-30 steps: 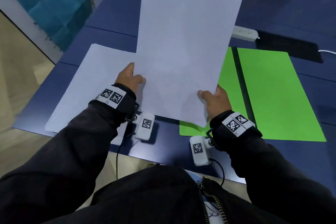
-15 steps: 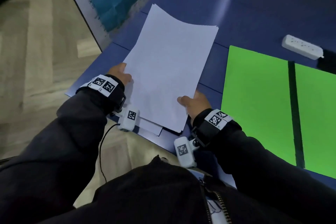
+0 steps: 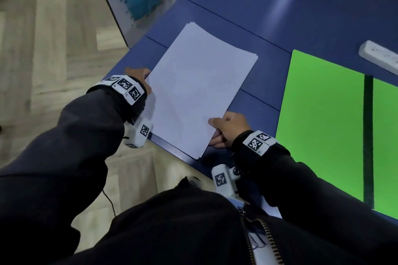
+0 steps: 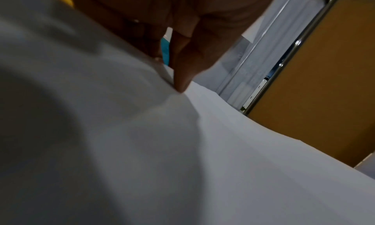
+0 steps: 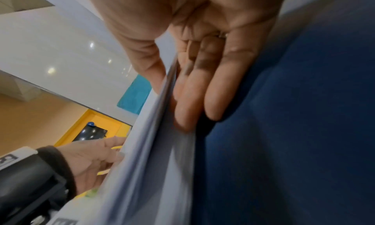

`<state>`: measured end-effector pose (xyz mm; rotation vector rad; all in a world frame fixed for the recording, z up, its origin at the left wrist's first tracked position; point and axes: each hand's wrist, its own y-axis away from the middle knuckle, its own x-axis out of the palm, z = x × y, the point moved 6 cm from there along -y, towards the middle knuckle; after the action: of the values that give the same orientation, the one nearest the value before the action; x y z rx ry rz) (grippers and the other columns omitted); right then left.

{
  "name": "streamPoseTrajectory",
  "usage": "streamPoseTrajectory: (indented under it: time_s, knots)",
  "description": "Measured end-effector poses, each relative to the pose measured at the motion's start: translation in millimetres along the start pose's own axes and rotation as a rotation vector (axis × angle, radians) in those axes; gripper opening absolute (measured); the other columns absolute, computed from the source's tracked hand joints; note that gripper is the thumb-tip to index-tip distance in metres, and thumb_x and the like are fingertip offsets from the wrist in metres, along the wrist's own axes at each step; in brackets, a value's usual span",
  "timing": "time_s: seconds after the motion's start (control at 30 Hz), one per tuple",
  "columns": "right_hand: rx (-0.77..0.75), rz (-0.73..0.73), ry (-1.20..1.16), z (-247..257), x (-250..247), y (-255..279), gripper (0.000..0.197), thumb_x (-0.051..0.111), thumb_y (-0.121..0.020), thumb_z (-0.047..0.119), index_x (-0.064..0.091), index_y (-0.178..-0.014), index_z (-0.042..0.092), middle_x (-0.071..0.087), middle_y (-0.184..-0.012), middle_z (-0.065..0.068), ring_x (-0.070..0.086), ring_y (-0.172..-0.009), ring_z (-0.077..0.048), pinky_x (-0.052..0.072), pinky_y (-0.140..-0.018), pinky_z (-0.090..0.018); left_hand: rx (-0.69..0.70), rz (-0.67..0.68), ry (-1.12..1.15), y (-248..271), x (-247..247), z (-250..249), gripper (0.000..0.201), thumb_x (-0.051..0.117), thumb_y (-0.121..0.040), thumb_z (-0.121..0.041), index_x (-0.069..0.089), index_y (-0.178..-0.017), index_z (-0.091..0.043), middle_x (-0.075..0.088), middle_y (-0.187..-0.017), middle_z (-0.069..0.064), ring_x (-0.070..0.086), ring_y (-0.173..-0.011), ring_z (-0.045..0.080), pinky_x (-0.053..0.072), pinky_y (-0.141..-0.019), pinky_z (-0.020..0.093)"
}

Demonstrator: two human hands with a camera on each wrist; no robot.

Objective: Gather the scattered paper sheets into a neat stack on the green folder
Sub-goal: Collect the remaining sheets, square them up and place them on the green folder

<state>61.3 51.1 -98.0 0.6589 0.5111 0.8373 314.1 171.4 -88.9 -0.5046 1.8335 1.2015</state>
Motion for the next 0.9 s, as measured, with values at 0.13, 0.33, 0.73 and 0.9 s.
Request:
streamPoseTrajectory:
  time_s: [0.13,0.33,0.73,0.9]
  knots:
    - [-0.062,-0.145,0.005,8,-21,-7,0.014,0.065,-0.081,0.010,0.053,-0.089,0.012,0.060,-0.070,-0.011,0.063,-0.053,-0.026,0.046,-0.045,-0.026,-0.034,-0.013,-0.076,-2,0,-2,0.042,0.063,-0.081,-0.024,0.047,-0.119,-0.013,0.037,-0.137,0.016,0.051,-0.111,0.037,0.042,-0.078,0.037]
    - [-0.099,-0.183,0.003,13,-23,-11,0.006,0.064,-0.079,0.008,0.065,-0.082,0.013,0.067,-0.075,-0.009,0.064,-0.057,-0.019,0.051,-0.050,-0.027,-0.026,-0.039,0.015,-9,-5,-15,0.025,0.062,-0.083,-0.024,0.042,-0.079,-0.010,0.049,-0.100,0.014,0.046,-0.080,0.028,0.035,-0.064,0.029]
    - [-0.053,-0.197,-0.046,5,-29,-17,0.026,0.066,-0.078,0.013,0.065,-0.103,0.005,0.069,-0.080,-0.012,0.069,-0.062,-0.022,0.057,-0.054,-0.029,-0.158,-0.023,0.201,-15,-6,-16,0.049,0.066,-0.080,-0.028,0.048,-0.119,-0.005,0.053,-0.121,0.016,0.054,-0.109,0.033,0.042,-0.085,0.037]
    - [-0.055,-0.189,-0.070,2,-31,-20,0.025,0.066,-0.078,0.013,0.066,-0.102,0.005,0.069,-0.081,-0.012,0.067,-0.061,-0.022,0.055,-0.055,-0.028,-0.210,0.007,0.272,-13,-2,-18,0.064,0.059,-0.086,-0.029,0.035,-0.140,-0.004,0.040,-0.144,0.017,0.043,-0.128,0.036,0.036,-0.104,0.041]
